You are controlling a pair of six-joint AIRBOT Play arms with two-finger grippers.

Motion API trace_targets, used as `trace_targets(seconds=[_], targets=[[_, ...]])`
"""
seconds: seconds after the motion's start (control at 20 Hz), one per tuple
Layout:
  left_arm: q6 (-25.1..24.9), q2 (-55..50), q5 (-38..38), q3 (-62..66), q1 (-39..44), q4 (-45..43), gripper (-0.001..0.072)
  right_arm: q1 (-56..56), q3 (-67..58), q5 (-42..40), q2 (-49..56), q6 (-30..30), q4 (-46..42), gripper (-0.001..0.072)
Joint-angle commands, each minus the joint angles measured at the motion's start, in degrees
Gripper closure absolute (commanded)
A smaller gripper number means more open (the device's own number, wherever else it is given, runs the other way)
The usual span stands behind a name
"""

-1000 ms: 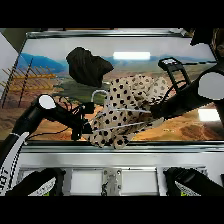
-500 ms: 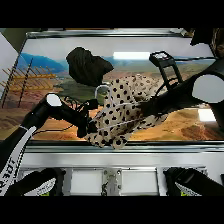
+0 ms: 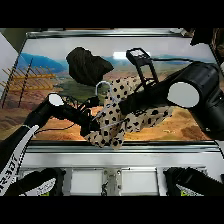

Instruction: Fold the clothes and pants, and hang the long-sleeved shirts on hangers.

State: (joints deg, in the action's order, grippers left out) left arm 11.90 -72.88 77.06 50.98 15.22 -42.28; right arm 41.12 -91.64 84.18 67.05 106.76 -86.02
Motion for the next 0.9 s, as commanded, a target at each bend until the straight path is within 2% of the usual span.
trace_targets(seconds=[0.0, 0.4, 0.6, 0.65, 0.7, 0.75, 0.85], targets=[[-0.11, -0.04, -0.13, 0.02, 0.04, 0.24, 0.0698, 0.55, -0.07, -6.12, 1.18, -0.04, 4.26, 0.0694], [-0.11, -0.04, -0.15, 0.02, 0.02, 0.22, 0.0697, 1.29, -0.07, -7.89, 3.45, -0.7, 5.38, 0.069], [-0.11, -0.04, -0.15, 0.02, 0.02, 0.22, 0.0697, 1.2, -0.07, -7.82, 3.5, -3.52, 8.76, 0.0675], [-0.11, -0.04, -0.15, 0.02, 0.02, 0.22, 0.0697, 1.16, -0.07, -7.65, 3.45, -3.54, 9.16, 0.0505], [-0.11, -0.04, -0.11, 0.02, 0.02, 0.22, 0.0697, 1.11, -0.07, -7.28, 3.32, -3.61, 9.14, 0.0249], [-0.11, -0.04, -0.11, 0.02, 0.02, 0.24, 0.0697, 1.09, -0.07, -6.56, 3.02, -5.6, 9.16, 0.0047], [-0.11, -0.04, -0.13, 0.02, 0.02, 0.22, 0.0697, 0.74, -0.13, -4.13, 1.46, -9.18, 9.18, 0.0044]])
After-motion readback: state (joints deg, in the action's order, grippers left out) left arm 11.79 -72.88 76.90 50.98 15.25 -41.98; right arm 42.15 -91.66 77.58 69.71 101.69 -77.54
